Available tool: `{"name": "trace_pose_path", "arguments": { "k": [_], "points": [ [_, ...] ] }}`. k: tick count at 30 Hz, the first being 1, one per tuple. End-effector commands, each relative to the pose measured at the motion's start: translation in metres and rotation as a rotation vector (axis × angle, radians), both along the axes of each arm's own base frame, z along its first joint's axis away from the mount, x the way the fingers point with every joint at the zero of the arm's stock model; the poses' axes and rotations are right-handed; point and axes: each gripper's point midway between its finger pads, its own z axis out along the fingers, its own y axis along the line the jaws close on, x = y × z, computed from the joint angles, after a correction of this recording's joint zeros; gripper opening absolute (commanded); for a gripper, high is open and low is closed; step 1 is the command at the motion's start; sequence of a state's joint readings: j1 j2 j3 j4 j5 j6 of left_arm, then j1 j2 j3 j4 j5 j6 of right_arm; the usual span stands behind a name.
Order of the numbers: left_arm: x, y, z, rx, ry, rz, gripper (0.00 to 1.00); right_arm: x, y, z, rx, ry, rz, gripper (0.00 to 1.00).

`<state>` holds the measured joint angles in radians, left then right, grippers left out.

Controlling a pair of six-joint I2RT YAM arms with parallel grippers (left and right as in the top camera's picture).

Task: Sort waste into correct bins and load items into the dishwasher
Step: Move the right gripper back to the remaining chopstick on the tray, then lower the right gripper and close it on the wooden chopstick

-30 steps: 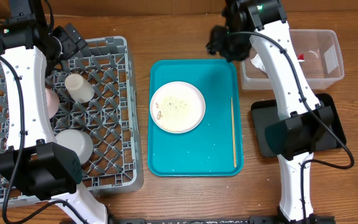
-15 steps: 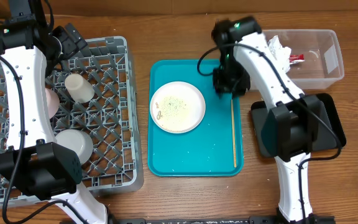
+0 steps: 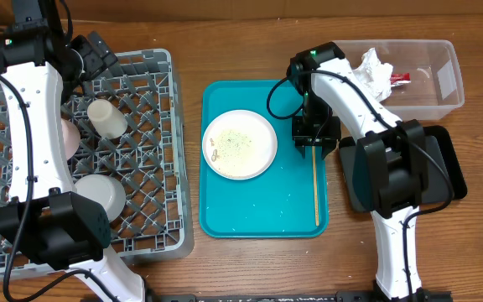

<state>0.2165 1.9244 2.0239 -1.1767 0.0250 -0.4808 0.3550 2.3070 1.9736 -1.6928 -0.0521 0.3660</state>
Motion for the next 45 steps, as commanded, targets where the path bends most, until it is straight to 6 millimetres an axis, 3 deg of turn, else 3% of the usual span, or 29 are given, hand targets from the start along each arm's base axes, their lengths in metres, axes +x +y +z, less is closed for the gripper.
{"name": "trace_pose_path", "arguments": {
  "k": [1,6,10,21,31,39,45],
  "points": [
    [0.002,0.001,0.002,0.002,-0.007,0.016,1.0,-0.007,-0.002,-0.005,-0.006,0.021,-0.009,0.43],
    [0.002,0.001,0.002,0.002,-0.007,0.016,1.0,-0.011,-0.001,-0.017,0.003,0.035,-0.012,0.42],
    [0.002,0.001,0.002,0.001,-0.008,0.017,1.0,-0.004,0.002,-0.028,0.019,-0.006,-0.012,0.31],
    [0.002,0.001,0.002,0.001,-0.008,0.017,1.0,0.011,-0.014,-0.032,-0.057,-0.076,0.045,0.35],
    [0.002,0.001,0.002,0.002,-0.007,0.016,1.0,0.015,-0.012,-0.034,-0.047,-0.093,0.053,0.35],
    [0.002,0.001,0.002,0.001,-0.008,0.017,1.0,0.006,-0.014,-0.053,-0.044,-0.07,0.05,0.35],
    [0.002,0.001,0.002,0.001,-0.008,0.017,1.0,0.01,-0.011,-0.056,-0.029,-0.092,0.046,0.33]
  ]
}}
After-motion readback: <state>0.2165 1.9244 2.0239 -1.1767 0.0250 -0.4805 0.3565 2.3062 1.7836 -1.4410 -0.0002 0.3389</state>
